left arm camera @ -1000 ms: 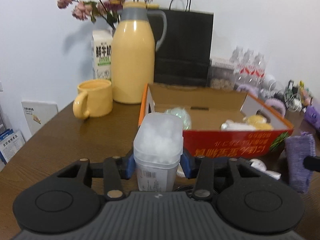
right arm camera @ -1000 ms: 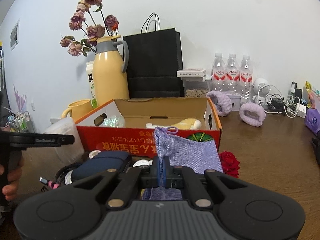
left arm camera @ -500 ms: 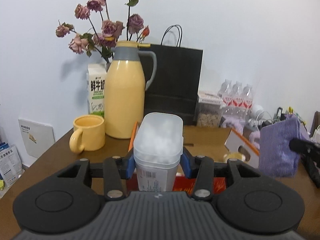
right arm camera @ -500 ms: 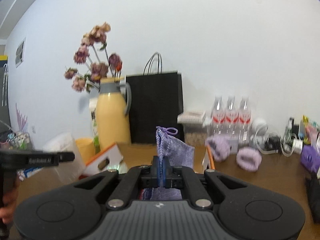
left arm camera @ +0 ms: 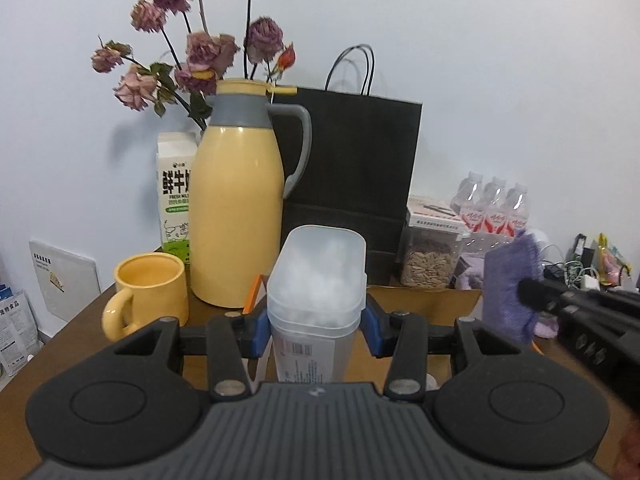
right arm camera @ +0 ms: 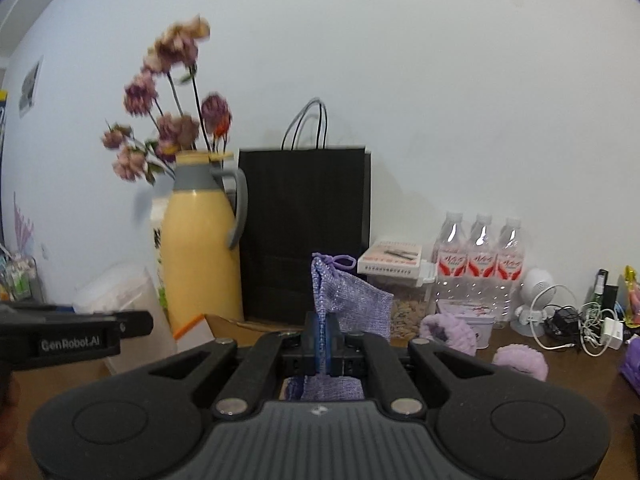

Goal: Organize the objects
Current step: 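Drop the purple pouch into the box with the right gripper while the left drops the container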

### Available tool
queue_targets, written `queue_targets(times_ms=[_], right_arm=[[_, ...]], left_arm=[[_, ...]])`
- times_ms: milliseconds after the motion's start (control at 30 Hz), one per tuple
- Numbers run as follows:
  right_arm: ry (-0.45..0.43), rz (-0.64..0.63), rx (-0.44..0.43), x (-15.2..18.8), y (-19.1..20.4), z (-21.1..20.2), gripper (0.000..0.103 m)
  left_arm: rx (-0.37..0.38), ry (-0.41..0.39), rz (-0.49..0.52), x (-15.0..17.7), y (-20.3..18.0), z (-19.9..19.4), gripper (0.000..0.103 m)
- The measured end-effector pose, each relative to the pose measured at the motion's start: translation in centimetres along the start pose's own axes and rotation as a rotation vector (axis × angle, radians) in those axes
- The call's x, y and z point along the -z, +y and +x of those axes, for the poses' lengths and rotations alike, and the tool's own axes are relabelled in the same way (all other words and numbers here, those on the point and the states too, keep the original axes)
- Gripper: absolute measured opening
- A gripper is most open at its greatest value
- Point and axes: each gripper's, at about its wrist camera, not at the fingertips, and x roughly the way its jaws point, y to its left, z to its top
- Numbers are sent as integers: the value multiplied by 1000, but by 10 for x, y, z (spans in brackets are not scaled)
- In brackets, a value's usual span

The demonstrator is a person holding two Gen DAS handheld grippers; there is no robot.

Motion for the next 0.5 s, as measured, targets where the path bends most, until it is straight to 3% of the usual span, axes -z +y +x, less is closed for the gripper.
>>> queue_targets(times_ms=[233,500], right_arm=[[83,-12,-16,21,-1,71,2],[201,-22,-88,44,-7,116,4]], left_arm=[[-8,73,34,5,-3,56,45],[13,131,61,12,-4,96,46]])
